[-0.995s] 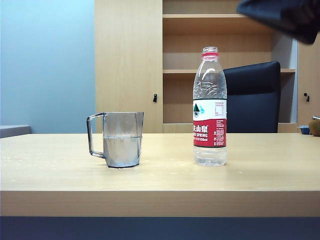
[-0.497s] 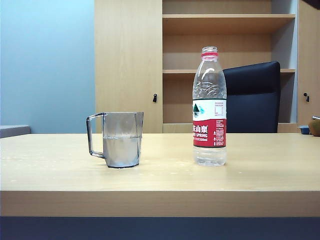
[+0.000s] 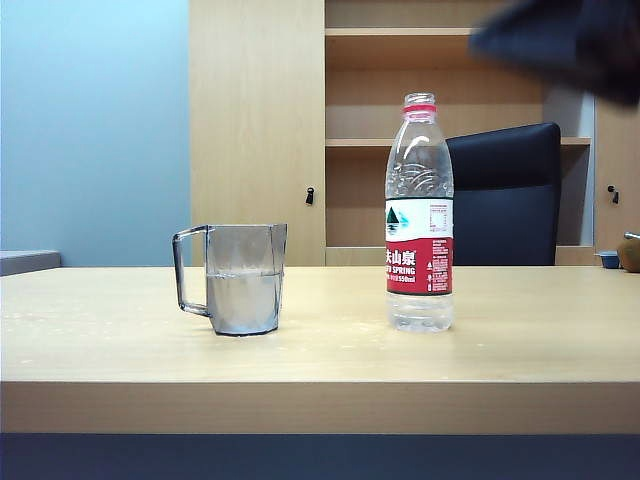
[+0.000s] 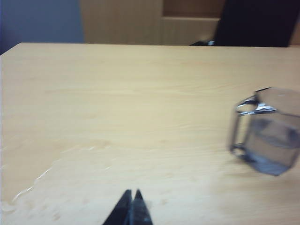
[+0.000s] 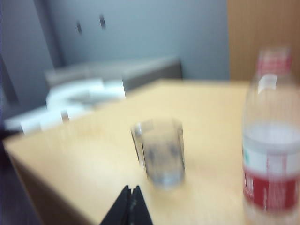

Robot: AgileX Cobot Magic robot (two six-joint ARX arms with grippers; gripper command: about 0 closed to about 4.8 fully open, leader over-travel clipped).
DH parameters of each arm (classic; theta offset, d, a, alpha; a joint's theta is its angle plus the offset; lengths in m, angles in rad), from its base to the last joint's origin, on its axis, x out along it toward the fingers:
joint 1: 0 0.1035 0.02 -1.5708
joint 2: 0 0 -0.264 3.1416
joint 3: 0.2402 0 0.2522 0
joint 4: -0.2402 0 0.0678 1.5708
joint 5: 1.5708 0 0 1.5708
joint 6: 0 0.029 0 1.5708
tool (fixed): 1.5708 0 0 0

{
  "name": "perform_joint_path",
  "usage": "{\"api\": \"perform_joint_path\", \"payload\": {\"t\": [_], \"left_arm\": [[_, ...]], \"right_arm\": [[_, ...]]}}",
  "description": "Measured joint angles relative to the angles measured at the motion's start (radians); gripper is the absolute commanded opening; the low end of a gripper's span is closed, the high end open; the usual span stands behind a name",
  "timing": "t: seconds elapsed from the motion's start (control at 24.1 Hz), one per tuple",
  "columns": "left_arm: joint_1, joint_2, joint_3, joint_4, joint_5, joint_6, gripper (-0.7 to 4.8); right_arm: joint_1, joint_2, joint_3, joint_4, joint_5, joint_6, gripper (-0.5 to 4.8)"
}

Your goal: Pick up the mineral water bottle on the table and pour water into the mug until it's half full.

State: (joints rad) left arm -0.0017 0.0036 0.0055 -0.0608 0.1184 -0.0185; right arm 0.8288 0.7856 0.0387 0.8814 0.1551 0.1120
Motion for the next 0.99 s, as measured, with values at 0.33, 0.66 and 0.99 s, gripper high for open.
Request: {"api": "perform_joint_path", "payload": {"t": [0.33, 0.66, 0.99], "left_arm": [[0.000, 0.000, 0.000, -0.076, -0.164, -0.005, -0.02], [0.000, -0.001, 0.000, -0.094, -0.164, -0.008, -0.02], [0.000, -0.001, 0.000, -0.094, -0.164, -0.013, -0.02]], "right_arm": [[0.000, 0.002, 0.000, -0.319, 0.000, 0.000, -0.05], [-0.015, -0.109, -0.003, -0.558, -0.003, 0.000, -0.05], [-0.241, -0.462, -0.004, -0.814, -0.006, 0.000, -0.05]]}}
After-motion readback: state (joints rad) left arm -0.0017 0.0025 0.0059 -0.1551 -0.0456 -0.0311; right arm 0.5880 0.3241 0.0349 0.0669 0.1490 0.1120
